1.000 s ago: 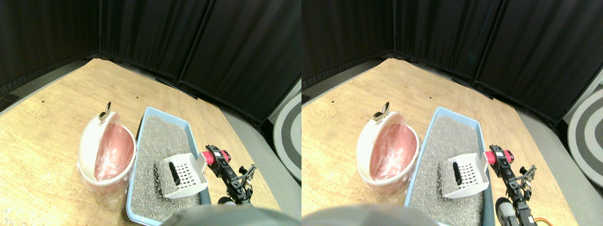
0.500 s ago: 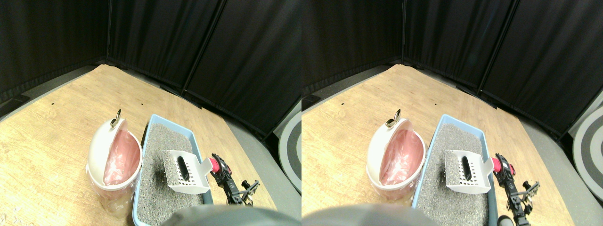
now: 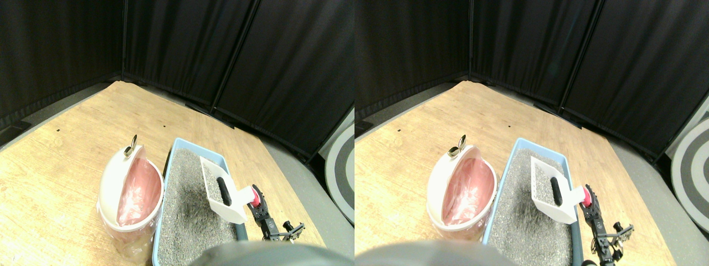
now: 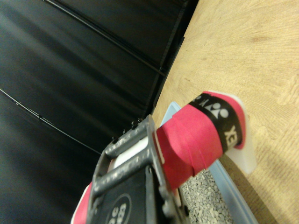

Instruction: Scoop (unimanual)

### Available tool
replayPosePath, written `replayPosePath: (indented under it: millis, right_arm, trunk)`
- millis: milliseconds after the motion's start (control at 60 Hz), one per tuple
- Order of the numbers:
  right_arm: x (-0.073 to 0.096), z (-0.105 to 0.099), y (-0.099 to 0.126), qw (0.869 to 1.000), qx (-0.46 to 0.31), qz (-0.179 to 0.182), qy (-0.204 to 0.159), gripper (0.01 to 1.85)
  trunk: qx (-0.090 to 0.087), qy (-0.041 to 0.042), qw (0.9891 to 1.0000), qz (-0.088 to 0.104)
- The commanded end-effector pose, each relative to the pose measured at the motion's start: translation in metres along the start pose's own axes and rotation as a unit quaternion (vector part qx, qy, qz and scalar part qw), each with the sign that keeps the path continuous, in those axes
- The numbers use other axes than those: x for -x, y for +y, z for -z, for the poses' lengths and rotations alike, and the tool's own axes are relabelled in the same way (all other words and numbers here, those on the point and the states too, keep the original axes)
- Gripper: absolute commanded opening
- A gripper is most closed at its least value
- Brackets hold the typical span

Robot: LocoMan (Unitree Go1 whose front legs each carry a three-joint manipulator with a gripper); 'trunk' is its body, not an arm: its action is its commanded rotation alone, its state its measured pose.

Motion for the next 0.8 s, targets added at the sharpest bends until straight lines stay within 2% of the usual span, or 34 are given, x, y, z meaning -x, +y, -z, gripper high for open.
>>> replayPosePath:
  millis: [17,100,333,600,717,800]
  right_arm:
    - [-0.0023,-0.0115,0.0108,0.999,-0.029,-0.014,-0.029,0.06]
    - [-0.0022,-0.0142,0.0128,0.999,0.001,-0.018,-0.032,0.06]
    - [-0.0024,-0.0153,0.0171,0.999,-0.006,-0.026,-0.025,0.06]
    - [-0.0055,-0.0109,0.0182,0.996,-0.086,-0.004,-0.031,0.06]
    - [-0.0096,-0.0093,0.0174,0.982,-0.184,0.016,-0.037,0.06]
    - [-0.0112,-0.0082,0.0168,0.977,-0.209,0.024,-0.039,0.06]
  trunk:
    - [0.001,-0.0130,0.9999,0.001]
    - [-0.001,-0.0137,0.9999,0.003]
    - [-0.001,-0.0148,0.9999,0.005]
    - [-0.005,-0.0166,0.9998,0.008]
    - [-0.006,-0.0166,0.9998,0.008]
    - [-0.007,-0.0164,0.9998,0.008]
